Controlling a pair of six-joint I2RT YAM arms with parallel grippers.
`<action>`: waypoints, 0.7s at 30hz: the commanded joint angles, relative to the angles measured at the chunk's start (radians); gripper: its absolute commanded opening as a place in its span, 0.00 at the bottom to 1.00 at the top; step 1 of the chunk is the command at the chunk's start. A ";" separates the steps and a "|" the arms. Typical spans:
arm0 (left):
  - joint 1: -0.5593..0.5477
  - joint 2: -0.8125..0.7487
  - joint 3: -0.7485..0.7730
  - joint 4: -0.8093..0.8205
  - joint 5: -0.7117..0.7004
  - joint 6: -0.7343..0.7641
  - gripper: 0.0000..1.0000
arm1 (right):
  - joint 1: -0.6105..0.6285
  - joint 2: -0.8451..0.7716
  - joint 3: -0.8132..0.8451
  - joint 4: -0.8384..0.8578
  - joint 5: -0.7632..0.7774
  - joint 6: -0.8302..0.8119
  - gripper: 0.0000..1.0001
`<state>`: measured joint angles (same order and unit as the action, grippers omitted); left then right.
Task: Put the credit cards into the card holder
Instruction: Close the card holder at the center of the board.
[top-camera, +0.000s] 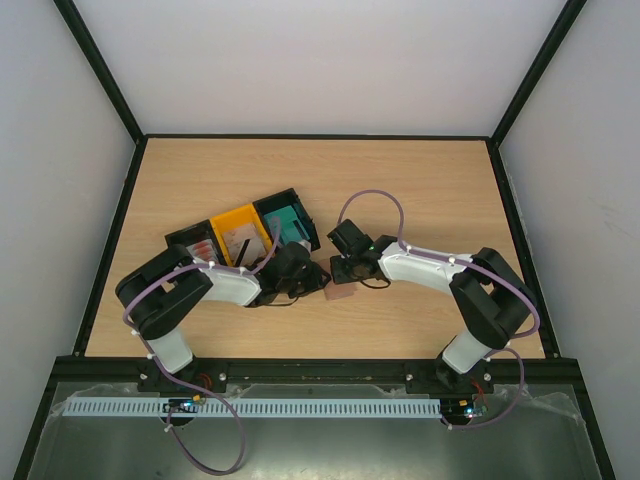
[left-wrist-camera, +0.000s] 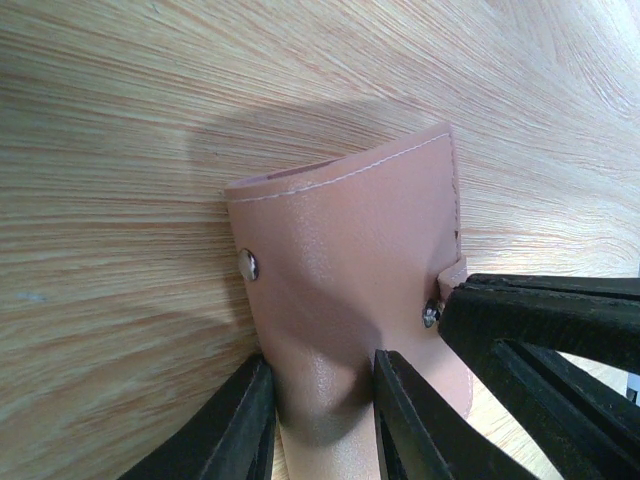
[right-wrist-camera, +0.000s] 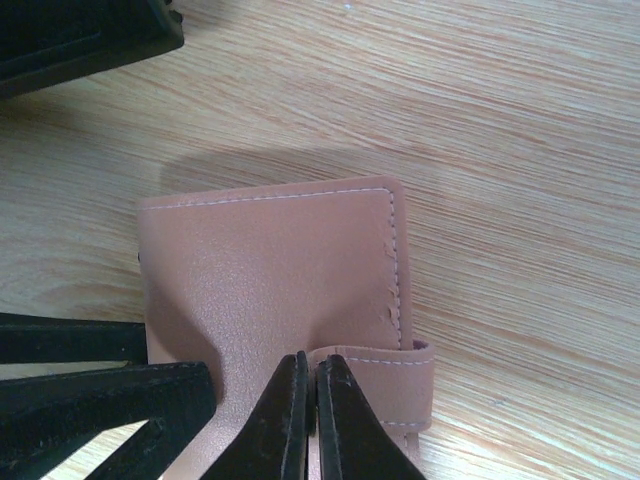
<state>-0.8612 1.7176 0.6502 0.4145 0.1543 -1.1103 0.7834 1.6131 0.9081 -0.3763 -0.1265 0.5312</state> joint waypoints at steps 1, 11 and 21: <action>-0.008 0.034 0.005 -0.027 0.017 0.012 0.31 | 0.002 0.021 0.007 0.003 -0.012 0.008 0.02; -0.009 0.041 0.006 -0.020 0.023 0.012 0.31 | 0.002 0.040 -0.003 0.012 -0.036 0.003 0.02; -0.008 0.043 0.001 -0.018 0.022 0.009 0.30 | 0.003 0.080 -0.014 -0.014 -0.039 0.035 0.02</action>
<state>-0.8608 1.7203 0.6502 0.4198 0.1562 -1.1103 0.7826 1.6428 0.9089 -0.3267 -0.1368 0.5423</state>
